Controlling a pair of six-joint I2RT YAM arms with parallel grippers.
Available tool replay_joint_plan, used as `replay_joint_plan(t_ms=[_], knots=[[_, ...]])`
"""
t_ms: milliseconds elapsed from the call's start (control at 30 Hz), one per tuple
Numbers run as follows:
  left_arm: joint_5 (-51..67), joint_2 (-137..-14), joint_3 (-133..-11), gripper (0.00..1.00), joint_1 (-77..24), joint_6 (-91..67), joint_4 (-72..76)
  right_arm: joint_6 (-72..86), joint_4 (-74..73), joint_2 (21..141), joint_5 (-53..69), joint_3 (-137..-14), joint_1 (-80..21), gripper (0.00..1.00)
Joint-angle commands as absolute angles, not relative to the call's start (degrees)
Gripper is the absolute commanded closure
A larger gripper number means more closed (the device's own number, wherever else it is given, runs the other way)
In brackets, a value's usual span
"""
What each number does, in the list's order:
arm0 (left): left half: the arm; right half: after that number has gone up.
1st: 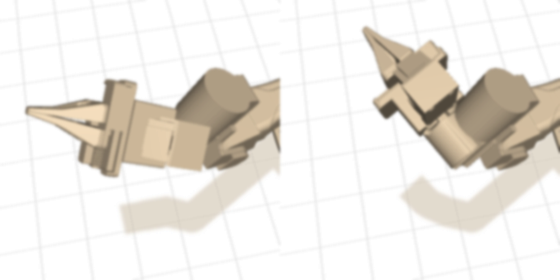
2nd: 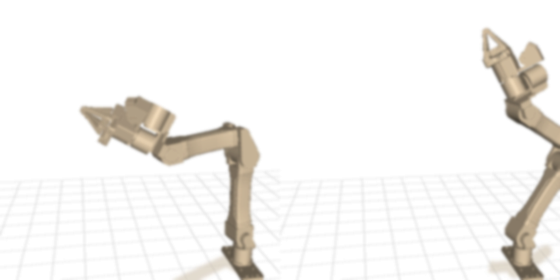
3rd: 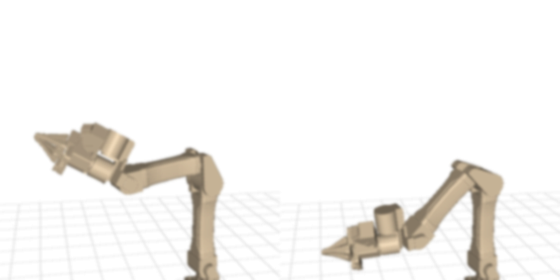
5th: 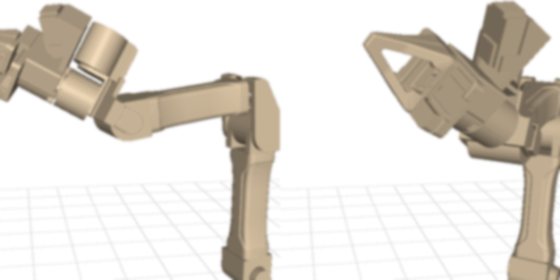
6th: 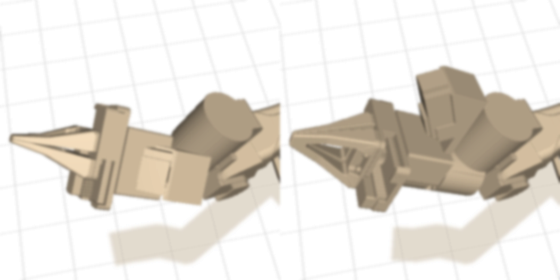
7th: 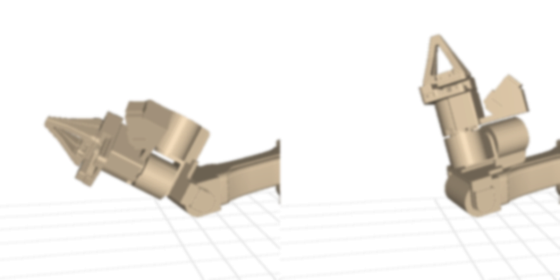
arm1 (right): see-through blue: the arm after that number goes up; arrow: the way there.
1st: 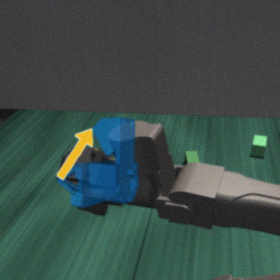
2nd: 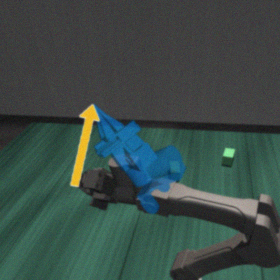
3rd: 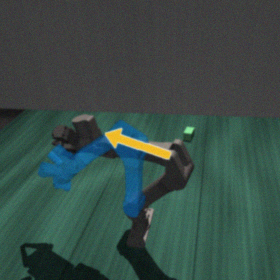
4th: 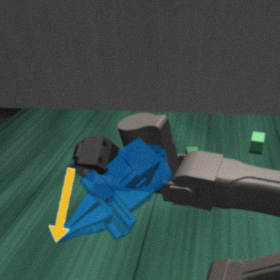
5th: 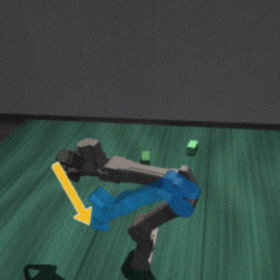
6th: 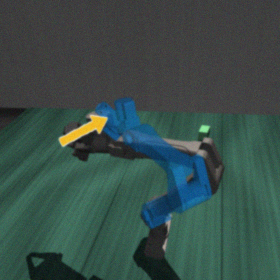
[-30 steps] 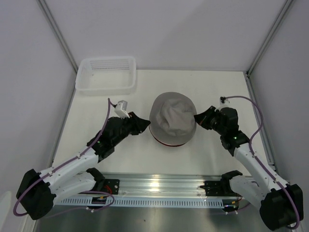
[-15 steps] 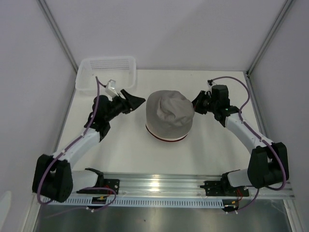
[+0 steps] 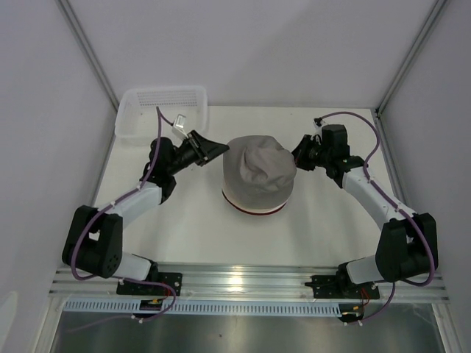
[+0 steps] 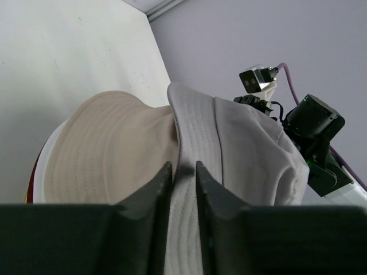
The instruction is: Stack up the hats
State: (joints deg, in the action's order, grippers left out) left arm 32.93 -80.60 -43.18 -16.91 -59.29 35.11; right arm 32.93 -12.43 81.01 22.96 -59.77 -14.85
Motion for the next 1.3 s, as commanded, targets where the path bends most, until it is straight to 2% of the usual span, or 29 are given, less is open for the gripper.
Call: replay_joint_plan(t_ms=[0,33,67,100,533,733,1133,1267], knots=[[33.5,-82.4,-46.0,0.77,-17.3,-59.9,37.3,32.3,-12.1,81.6,23.1,-62.3,-14.9,1.0],[33.0,-82.7,-45.4,0.83,-17.3,-59.9,36.8,32.3,-12.1,81.9,23.1,-62.3,-14.9,1.0],[32.7,-82.8,-45.2,0.96,-17.4,-59.8,36.9,32.4,-12.0,82.0,23.3,-62.2,-14.9,1.0],[32.4,-82.9,-44.6,0.99,-17.5,-59.5,36.6,32.4,-12.0,82.2,23.3,-62.2,-14.9,1.0],[16.4,-78.8,-33.0,0.99,-20.7,-51.6,25.3,31.8,-13.2,81.2,21.9,-61.0,-14.9,1.0],[12.6,-79.3,-27.8,0.99,-24.4,-51.2,28.4,32.0,-13.3,80.7,19.5,-59.8,-15.3,1.0],[-4.2,-80.5,-27.5,0.99,-33.6,-47.7,16.9,30.9,-12.0,80.8,13.4,-57.1,-18.0,1.0],[-5.5,-80.2,-26.6,0.99,-34.4,-47.8,17.4,30.0,-11.2,80.9,11.9,-57.0,-18.5,1.0]])
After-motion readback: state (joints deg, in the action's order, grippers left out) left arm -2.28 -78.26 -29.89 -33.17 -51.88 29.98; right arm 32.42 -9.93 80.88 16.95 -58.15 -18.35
